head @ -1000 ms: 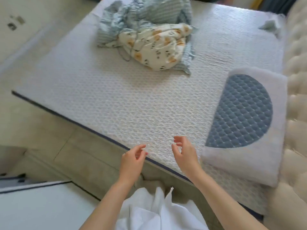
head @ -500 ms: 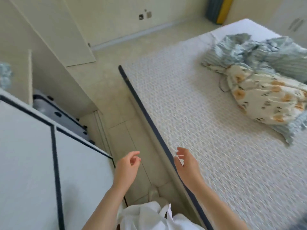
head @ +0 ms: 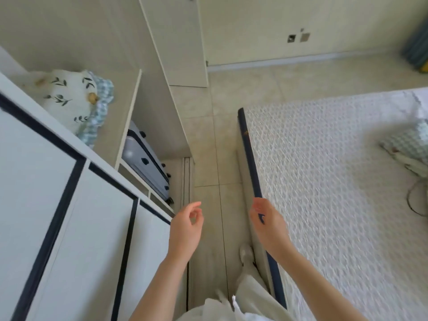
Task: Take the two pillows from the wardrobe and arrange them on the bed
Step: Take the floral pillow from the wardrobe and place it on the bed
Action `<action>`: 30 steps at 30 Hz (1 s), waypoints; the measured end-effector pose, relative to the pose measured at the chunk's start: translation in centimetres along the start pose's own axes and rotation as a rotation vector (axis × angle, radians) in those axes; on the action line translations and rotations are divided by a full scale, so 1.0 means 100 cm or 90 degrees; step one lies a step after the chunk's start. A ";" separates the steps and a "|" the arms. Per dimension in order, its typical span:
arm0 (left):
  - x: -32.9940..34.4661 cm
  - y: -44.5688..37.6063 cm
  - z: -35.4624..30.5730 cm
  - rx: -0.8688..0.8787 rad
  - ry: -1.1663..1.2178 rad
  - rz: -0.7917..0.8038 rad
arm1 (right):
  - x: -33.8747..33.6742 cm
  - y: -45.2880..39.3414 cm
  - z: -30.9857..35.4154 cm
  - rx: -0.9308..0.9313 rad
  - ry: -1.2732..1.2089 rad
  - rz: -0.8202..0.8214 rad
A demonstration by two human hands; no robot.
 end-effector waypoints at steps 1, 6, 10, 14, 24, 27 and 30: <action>-0.003 -0.012 -0.007 -0.002 0.010 -0.021 | 0.000 -0.019 0.006 -0.017 0.001 0.014; -0.016 -0.063 -0.041 -0.051 0.050 -0.117 | -0.005 -0.110 0.036 -0.094 0.016 0.087; -0.035 -0.104 -0.067 -0.069 0.072 -0.219 | -0.001 -0.183 0.075 -0.173 0.029 0.143; -0.064 -0.145 -0.086 -0.094 0.065 -0.331 | 0.019 -0.248 0.119 -0.256 0.047 0.202; -0.146 -0.255 -0.089 -0.115 0.035 -0.526 | 0.125 -0.367 0.242 -0.476 0.116 0.299; -0.165 -0.280 -0.072 -0.186 0.050 -0.532 | 0.171 -0.393 0.276 -0.502 0.132 0.350; -0.183 -0.295 -0.060 -0.225 0.046 -0.553 | 0.213 -0.414 0.312 -0.555 0.146 0.390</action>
Point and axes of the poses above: each hand's wrist, its own y-axis away from the middle knuckle, its own x-axis out of the palm, z = x × y, the point moved 6 cm from there along -y, towards the middle knuckle, and after that the axes turned 9 degrees about -x, right-handed, at the moved point
